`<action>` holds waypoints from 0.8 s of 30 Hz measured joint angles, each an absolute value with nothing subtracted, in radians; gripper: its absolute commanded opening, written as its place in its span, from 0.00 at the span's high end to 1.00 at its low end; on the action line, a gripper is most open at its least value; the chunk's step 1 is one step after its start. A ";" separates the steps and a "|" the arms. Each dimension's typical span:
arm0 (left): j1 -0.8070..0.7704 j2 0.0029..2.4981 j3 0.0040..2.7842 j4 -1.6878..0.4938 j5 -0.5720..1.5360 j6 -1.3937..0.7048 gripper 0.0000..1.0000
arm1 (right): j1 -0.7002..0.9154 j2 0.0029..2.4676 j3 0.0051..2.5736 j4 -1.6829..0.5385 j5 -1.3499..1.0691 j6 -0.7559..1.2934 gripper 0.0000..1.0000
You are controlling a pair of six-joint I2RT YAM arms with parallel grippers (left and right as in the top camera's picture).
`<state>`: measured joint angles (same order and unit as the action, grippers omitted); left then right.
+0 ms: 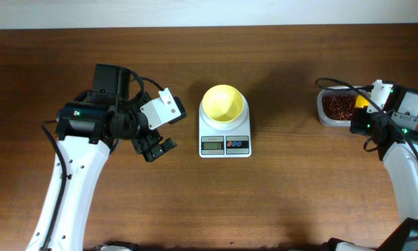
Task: Scoop item into bowl and weigh 50g on scale
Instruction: 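Dip the scoop into the red beans with the right gripper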
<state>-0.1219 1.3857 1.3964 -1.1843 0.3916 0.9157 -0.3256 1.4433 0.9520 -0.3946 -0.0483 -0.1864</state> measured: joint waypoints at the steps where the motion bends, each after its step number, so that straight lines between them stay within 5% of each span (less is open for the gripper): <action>1: -0.122 1.386 1.396 -1.184 0.392 0.916 0.01 | -0.326 1.443 0.952 -0.389 -0.035 -0.200 0.96; 9: -0.122 1.386 1.396 -1.184 0.392 0.916 0.01 | -0.326 1.525 0.952 -0.371 -0.035 -0.212 0.96; 24: -0.122 1.386 1.396 -1.184 0.392 0.916 0.01 | -0.328 1.677 0.995 -0.376 -0.363 0.070 0.96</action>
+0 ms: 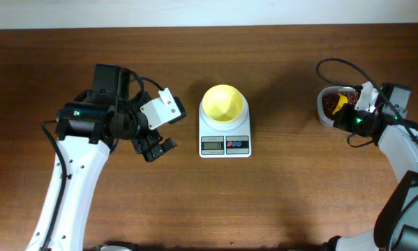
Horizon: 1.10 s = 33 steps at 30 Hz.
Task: Scoop item into bowl and weigh 50g on scale
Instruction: 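Dip the scoop into the red beans with the right gripper, then lift the filled scoop and move it over the yellow bowl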
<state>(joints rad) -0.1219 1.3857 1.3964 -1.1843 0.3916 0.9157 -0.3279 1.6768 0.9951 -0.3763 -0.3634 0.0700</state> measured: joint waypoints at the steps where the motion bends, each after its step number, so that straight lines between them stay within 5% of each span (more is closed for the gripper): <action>1: -0.122 1.386 1.396 -1.184 0.392 0.916 0.01 | -0.328 1.678 0.995 -0.377 -0.366 0.089 0.96; 15: -0.122 1.386 1.396 -1.184 0.392 0.916 0.01 | -0.510 1.707 0.991 -0.440 -0.728 0.139 0.96; 33: -0.122 1.386 1.396 -1.184 0.392 0.916 0.01 | -0.512 1.707 0.988 -0.411 -0.667 0.149 0.96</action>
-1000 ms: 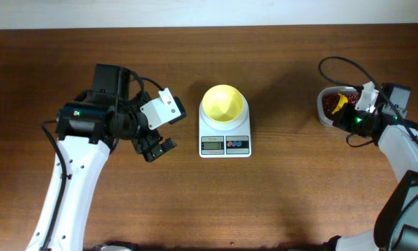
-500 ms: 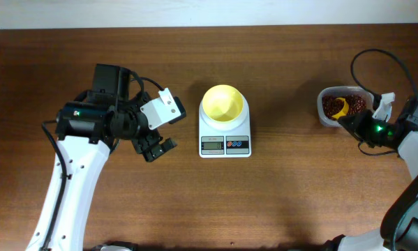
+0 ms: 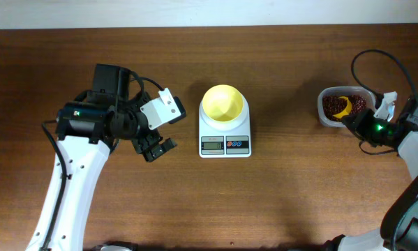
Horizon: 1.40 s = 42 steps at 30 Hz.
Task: Scoop item into bowl and weigh 50g on scale
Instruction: 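Lift the filled scoop and move it over the yellow bowl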
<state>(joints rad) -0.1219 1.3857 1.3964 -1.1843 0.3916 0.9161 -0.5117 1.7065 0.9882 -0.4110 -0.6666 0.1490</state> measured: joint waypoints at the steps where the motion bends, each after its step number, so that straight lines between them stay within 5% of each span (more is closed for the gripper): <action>1: -0.122 1.386 1.396 -1.184 0.392 0.916 0.01 | -0.512 1.703 0.988 -0.411 -0.662 0.147 0.96; 13: -0.122 1.386 1.396 -1.184 0.392 0.916 0.01 | -0.520 1.650 0.978 -0.441 -0.585 0.105 0.96; 19: -0.122 1.386 1.396 -1.184 0.392 0.916 0.01 | -0.691 1.650 0.966 -0.442 -0.835 0.109 0.96; 42: -0.122 1.386 1.396 -1.184 0.392 0.916 0.01 | -0.643 1.650 0.964 -0.449 -1.196 0.228 0.96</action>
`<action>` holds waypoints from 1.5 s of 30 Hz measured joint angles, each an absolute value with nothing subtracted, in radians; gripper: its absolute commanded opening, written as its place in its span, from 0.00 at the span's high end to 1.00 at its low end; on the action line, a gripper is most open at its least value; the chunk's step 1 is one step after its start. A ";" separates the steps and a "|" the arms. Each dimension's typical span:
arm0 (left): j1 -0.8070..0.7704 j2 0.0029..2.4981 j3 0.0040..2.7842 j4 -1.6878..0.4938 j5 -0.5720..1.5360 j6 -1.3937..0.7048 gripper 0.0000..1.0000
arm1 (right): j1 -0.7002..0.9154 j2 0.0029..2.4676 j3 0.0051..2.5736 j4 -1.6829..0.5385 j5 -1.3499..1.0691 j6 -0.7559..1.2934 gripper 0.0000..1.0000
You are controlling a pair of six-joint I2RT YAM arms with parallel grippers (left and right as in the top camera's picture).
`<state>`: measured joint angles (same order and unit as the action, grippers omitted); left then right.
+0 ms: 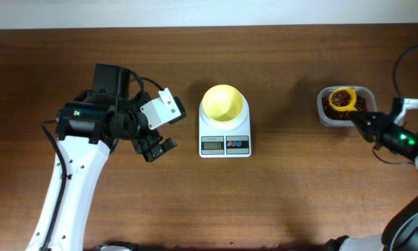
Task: Scoop item into bowl and weigh 50g on scale
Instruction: 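Lift the filled scoop and move it over the yellow bowl, then tip the scoop to pour red beans into the yellow bowl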
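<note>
A yellow bowl [222, 103] stands empty on the white scale [225, 143] at the table's middle. At the far right a clear tub [325, 115] holds red-brown beans. Over the tub sits a yellow scoop [342, 98], mouth up and filled with beans. My right gripper [361, 120] reaches in from the lower right and is shut on the scoop's handle, which is hidden by the fingers. My left gripper [158, 148] hangs open and empty left of the scale.
The left arm's white body [69, 181] runs down the left side of the brown table [278, 195]. A black cable [411, 52] loops above the right arm near the table's right edge.
The scoop was tipped on its side in the beans; it now faces up, full of beans. My right arm has drawn back toward the lower right. The left arm is unchanged.
My right gripper first stood over the tub's right side with the scoop mostly hidden. Then the scoop was at the tub's left part, then tipped in the middle of the beans. Now it sits level and loaded over the tub. The left arm never moved.
</note>
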<state>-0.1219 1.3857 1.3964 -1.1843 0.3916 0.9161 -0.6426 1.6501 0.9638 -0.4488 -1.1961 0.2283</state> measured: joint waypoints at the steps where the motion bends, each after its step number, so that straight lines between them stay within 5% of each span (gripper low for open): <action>1: -0.122 1.386 1.396 -1.184 0.392 0.916 0.01 | -0.616 1.650 0.964 -0.449 -1.197 0.238 0.96; 19: -0.122 1.386 1.396 -1.185 0.392 0.916 0.01 | -0.009 1.651 0.954 0.018 -1.160 0.654 0.96; 27: -0.122 1.386 1.396 -1.184 0.392 0.916 0.01 | 0.083 1.651 0.954 0.039 -0.987 0.344 0.96; 45: -0.122 1.386 1.396 -1.184 0.392 0.916 0.01 | 0.154 1.654 0.954 0.035 -0.800 0.059 0.96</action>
<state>-0.1219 1.3857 1.3956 -1.1843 0.3916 0.9161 0.1543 1.6539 0.9543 0.0353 -0.7998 0.0586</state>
